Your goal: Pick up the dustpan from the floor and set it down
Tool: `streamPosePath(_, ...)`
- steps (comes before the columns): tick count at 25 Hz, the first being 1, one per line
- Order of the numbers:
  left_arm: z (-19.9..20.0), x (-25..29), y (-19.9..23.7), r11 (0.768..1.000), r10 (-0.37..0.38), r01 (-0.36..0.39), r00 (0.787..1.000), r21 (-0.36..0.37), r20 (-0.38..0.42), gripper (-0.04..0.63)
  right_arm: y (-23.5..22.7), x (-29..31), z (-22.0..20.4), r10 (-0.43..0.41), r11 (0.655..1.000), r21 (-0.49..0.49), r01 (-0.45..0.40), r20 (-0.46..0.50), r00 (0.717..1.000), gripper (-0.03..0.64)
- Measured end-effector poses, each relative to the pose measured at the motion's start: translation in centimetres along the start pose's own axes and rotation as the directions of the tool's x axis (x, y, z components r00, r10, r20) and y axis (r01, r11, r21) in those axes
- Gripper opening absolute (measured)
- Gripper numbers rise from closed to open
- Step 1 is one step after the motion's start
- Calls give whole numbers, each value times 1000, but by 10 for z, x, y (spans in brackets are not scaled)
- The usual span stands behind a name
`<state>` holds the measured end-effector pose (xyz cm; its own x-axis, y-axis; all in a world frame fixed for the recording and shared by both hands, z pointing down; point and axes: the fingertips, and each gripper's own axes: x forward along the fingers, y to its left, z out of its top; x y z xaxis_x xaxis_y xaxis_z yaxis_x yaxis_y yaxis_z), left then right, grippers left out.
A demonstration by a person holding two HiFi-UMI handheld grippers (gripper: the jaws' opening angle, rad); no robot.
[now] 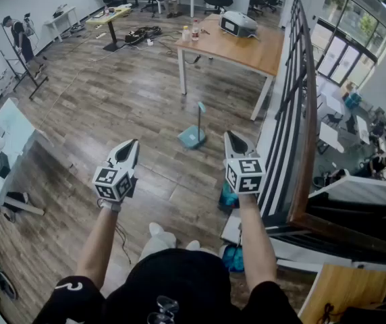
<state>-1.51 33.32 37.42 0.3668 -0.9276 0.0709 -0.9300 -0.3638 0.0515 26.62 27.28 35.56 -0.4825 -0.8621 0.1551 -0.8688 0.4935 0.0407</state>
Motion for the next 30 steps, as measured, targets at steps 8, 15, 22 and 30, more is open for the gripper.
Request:
streamPosePath(8, 2, 11, -6, 1000, -8, 8, 1000, 5, -2, -2, -7, 5, -2, 14, 1000, 7, -14, -12, 1000, -5)
streamPosePath(15, 1, 20, -9, 1000, -8, 8, 1000, 4, -5, -2, -12, 12, -5, 27, 999, 18, -27, -19, 999, -5)
streamPosePath(22, 5, 41, -12, 1000, -12, 12, 1000, 3, -2, -2, -24, 28, -2, 44, 999, 20, -43, -28, 999, -5)
streamPosePath(30, 2, 89, 19, 1000, -21, 21, 1000, -8, 4, -2, -36, 81, -3, 46, 999, 19, -46, -27, 999, -5)
